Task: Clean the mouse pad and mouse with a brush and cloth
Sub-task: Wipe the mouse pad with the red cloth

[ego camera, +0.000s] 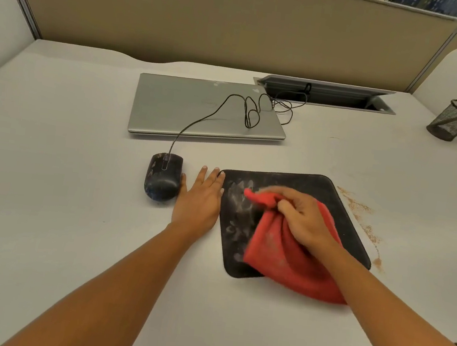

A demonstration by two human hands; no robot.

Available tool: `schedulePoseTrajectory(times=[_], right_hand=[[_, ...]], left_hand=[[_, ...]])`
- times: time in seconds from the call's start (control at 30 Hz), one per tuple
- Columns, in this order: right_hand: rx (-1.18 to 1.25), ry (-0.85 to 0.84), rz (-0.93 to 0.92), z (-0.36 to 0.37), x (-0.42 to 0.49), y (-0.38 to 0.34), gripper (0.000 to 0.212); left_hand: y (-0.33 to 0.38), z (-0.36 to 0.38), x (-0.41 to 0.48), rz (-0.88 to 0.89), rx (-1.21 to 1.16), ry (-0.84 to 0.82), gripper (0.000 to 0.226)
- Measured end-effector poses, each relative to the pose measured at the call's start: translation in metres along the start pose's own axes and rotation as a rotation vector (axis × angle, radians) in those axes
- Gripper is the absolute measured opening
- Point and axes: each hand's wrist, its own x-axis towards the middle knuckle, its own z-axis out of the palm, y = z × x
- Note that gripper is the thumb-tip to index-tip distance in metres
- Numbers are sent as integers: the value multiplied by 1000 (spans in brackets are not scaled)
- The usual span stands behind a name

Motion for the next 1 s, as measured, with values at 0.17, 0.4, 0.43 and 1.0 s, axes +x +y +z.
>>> schedulePoseTrajectory(times=[0.17,0.4,0.43,1.0], right_hand=[[-324,-157,0,19,12,9,37],[-82,-430,-12,22,-31,5,33],[-50,-465,5,19,-34,2,35],[-320,-325,-183,33,-31,2,31]], left_hand=[[0,0,-1,-1,15,5,49],[2,0,1,-16,37,-8,49],[2,0,1,-18,35,-16,49],[2,2,3,-17,51,12,49]])
